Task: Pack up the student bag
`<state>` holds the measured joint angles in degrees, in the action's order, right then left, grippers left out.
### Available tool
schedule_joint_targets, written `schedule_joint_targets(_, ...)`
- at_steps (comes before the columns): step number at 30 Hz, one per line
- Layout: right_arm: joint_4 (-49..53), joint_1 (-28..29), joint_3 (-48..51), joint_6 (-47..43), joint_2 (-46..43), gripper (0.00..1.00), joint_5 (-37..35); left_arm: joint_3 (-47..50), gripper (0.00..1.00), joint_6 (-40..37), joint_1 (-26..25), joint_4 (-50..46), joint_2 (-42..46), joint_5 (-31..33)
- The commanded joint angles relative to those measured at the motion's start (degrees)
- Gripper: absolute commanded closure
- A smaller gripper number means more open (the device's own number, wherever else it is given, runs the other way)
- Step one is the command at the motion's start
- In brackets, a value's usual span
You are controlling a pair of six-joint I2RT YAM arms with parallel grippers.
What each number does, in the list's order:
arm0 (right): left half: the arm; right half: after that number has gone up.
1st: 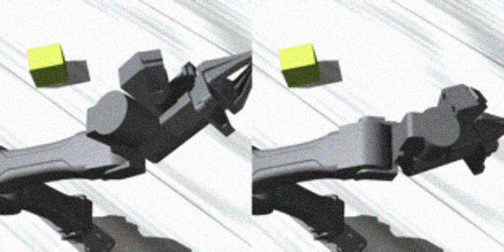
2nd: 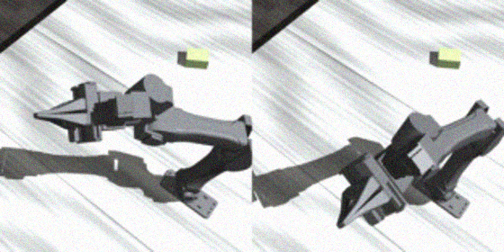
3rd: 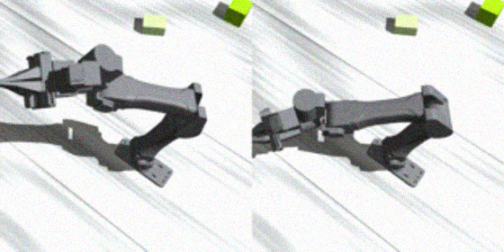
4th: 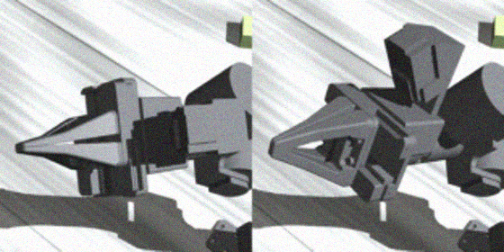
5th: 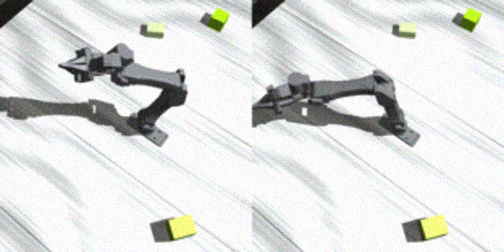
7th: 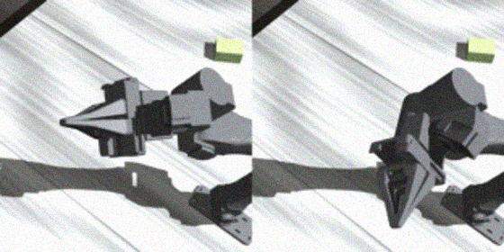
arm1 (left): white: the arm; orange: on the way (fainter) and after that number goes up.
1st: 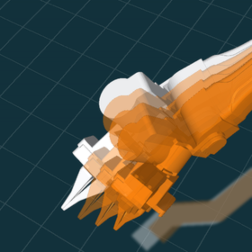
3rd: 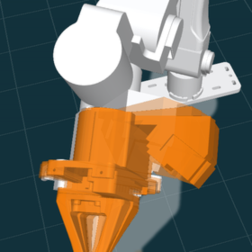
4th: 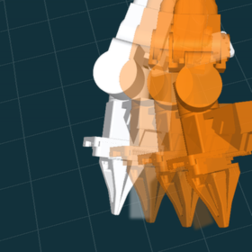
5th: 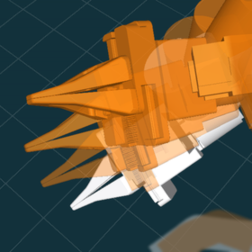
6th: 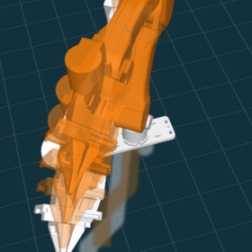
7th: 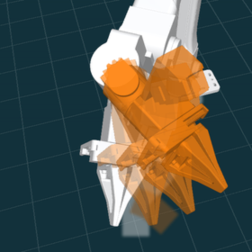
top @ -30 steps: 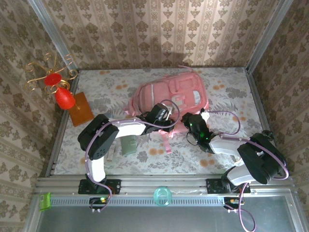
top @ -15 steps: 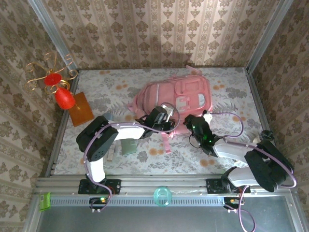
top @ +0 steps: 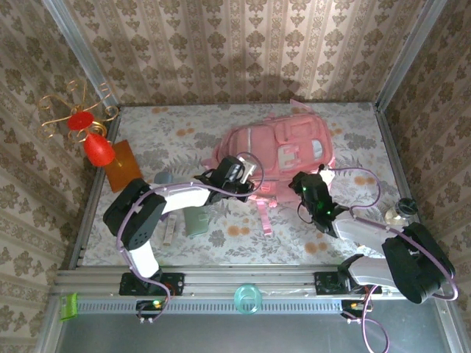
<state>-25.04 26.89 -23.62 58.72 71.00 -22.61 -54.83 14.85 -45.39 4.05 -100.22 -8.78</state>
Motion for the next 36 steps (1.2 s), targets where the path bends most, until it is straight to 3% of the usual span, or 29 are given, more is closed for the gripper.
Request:
schedule_joint_targets(1, 0.3, -3.9, -0.6, -5.8, 0.1, 1.0, -9.7, 0.5, 1.0, -2.6, 3.4, -10.3, 1.7, 7.1)
schedule_joint_targets(11, 12.5, -14.9, -13.4, -20.3, 8.2, 1.0, 6.1, -1.1, 1.0, -7.2, 5.5, -16.1, 4.8, 3.3)
schedule_joint_targets(15, 13.9, -15.7, -15.7, -24.4, 7.7, 0.99, 11.2, -1.0, 1.0, -6.3, 4.9, -14.8, 5.2, 1.0)
schedule_joint_targets(19, 11.2, -14.9, -13.8, -21.2, 6.2, 1.0, 17.1, -2.3, 1.0, -3.2, 3.2, -11.6, 6.1, -3.8)
schedule_joint_targets(24, 8.6, -13.8, -11.1, -18.0, 5.7, 1.0, 17.2, -5.3, 0.76, 1.2, -1.6, -9.2, 6.3, -5.2)
schedule_joint_targets(28, 8.1, -13.8, -10.8, -17.2, 6.1, 1.0, 17.4, -10.3, 0.61, 0.2, -4.3, -14.4, 2.0, 3.0)
schedule_joint_targets(36, 7.8, -13.8, -10.9, -16.9, 6.3, 1.0, 17.5, -20.3, 0.53, -0.5, -5.5, -21.6, -7.6, 8.8)
